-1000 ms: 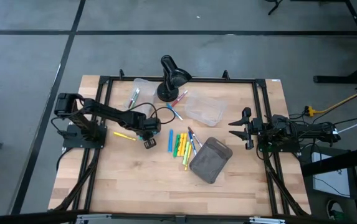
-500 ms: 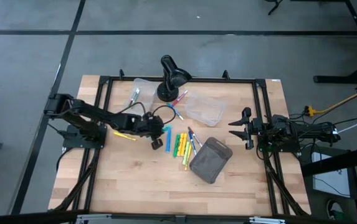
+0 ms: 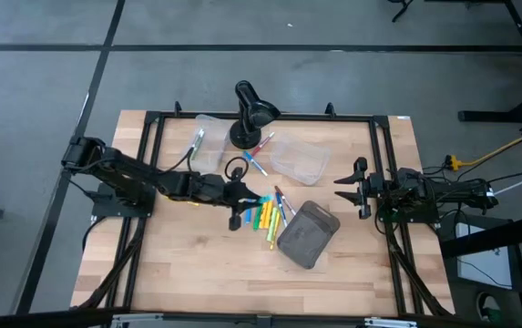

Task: Pick & Place Markers
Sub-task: Put the light blue highlighter pen into the right transparent bin

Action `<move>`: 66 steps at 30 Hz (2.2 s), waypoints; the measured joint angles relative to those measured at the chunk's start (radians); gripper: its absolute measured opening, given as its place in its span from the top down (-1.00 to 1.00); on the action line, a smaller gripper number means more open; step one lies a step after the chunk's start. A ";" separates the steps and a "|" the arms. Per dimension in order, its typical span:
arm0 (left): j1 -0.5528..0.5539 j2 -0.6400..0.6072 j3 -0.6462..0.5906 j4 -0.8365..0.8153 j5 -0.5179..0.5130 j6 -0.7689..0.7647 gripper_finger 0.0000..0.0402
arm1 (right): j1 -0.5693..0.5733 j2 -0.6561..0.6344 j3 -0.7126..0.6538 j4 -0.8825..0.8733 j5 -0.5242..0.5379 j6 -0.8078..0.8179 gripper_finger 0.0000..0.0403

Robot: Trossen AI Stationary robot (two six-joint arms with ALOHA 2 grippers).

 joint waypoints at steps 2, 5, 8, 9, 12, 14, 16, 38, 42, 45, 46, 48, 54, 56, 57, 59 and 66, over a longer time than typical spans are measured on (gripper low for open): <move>-0.012 0.000 0.000 0.013 0.000 0.019 0.70 | 0.000 0.000 0.000 0.000 0.000 0.000 0.22; -0.030 0.000 0.000 0.050 0.021 0.046 0.70 | 0.000 0.000 0.000 0.000 0.000 0.000 0.22; -0.051 0.003 0.000 0.094 0.079 0.064 0.70 | 0.000 0.000 0.000 0.000 0.000 0.000 0.22; -0.058 0.010 0.002 0.111 0.096 0.072 0.70 | 0.000 0.000 0.000 0.000 0.000 0.000 0.22; -0.082 0.031 0.002 0.150 0.131 0.108 0.70 | 0.000 0.000 0.000 0.000 0.000 0.000 0.22; -0.095 0.044 0.002 0.182 0.134 0.135 0.70 | 0.000 0.000 0.000 0.000 0.000 0.000 0.22; -0.104 0.056 0.002 0.218 0.136 0.161 0.70 | 0.000 0.000 0.000 0.000 0.000 0.000 0.22; -0.045 0.251 0.162 0.388 0.246 0.153 0.70 | 0.000 0.000 0.000 0.000 0.000 0.000 0.22; 0.005 0.296 0.233 0.343 0.245 0.185 0.70 | 0.000 0.000 0.000 0.000 0.000 0.000 0.22; 0.042 0.326 0.278 0.324 0.245 0.229 0.70 | 0.000 0.000 0.000 0.000 0.000 0.000 0.22; 0.056 0.334 0.294 0.311 0.245 0.249 0.70 | 0.000 0.000 0.000 0.000 0.000 0.000 0.22; 0.088 0.345 0.332 0.271 0.245 0.288 0.70 | 0.000 0.000 0.000 0.000 0.000 0.000 0.22; 0.185 0.347 0.400 0.143 0.236 0.373 0.70 | 0.000 0.000 0.000 0.000 0.000 0.000 0.22; 0.215 0.348 0.406 0.134 0.240 0.383 0.70 | 0.000 0.000 0.000 0.000 0.000 0.000 0.22; 0.229 0.348 0.408 0.133 0.244 0.387 0.70 | 0.000 0.000 0.000 0.000 0.000 0.000 0.22; 0.254 0.348 0.409 0.127 0.246 0.399 0.70 | 0.000 0.000 0.000 0.000 0.000 0.000 0.22; 0.315 0.348 0.409 0.104 0.246 0.501 0.70 | 0.000 0.000 0.000 0.000 0.000 0.000 0.22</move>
